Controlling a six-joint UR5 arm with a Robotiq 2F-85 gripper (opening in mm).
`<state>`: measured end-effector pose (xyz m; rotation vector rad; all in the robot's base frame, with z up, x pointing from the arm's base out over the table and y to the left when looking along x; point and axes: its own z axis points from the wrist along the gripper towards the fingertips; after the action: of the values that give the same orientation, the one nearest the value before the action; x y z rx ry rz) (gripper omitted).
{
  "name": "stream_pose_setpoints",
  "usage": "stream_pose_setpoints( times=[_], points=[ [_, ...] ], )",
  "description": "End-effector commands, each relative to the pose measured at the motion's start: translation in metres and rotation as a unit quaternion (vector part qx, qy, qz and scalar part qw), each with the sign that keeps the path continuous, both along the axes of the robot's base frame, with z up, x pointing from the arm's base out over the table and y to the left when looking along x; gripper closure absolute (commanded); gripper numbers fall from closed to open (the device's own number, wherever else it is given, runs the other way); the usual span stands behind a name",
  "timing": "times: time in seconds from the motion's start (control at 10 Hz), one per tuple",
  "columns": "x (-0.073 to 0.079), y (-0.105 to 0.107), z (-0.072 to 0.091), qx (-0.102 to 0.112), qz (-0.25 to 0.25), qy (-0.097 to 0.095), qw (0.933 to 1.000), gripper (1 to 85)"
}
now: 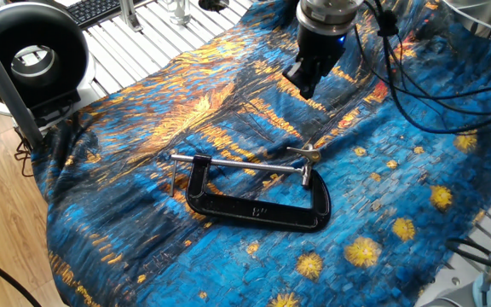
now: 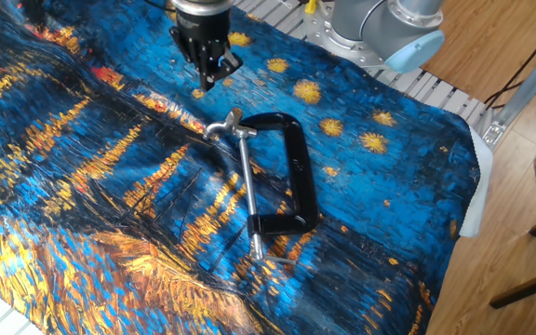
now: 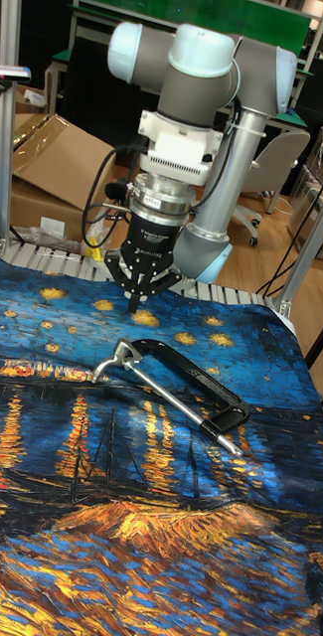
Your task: Turn on the water tap
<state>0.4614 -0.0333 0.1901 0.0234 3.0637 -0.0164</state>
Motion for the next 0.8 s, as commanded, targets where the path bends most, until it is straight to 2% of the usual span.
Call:
stream_pose_setpoints(
  times=[0.0, 0.1, 0.3, 0.4, 0.5, 0.6, 0.7],
  points=[
    [0.020, 0.010, 0.002, 0.020, 0.009, -0.031, 0.9993, 84.7],
    [0.019, 0.021, 0.002, 0.041, 0.000, -0.029, 0.9987, 84.7],
    [-0.002, 0.005, 0.032, 0.026, -0.004, -0.010, 0.9996, 84.7],
    [-0.011, 0.007, 0.039, 0.030, -0.027, 0.005, 0.9992, 84.7],
    [-0.017, 0.010, 0.037, 0.035, -0.043, 0.020, 0.9983, 84.7],
    [-0.015, 0.002, 0.030, 0.018, -0.046, 0.018, 0.9986, 84.7],
    [-0.011, 0.002, 0.027, 0.016, -0.046, 0.012, 0.9988, 84.7]
  ],
)
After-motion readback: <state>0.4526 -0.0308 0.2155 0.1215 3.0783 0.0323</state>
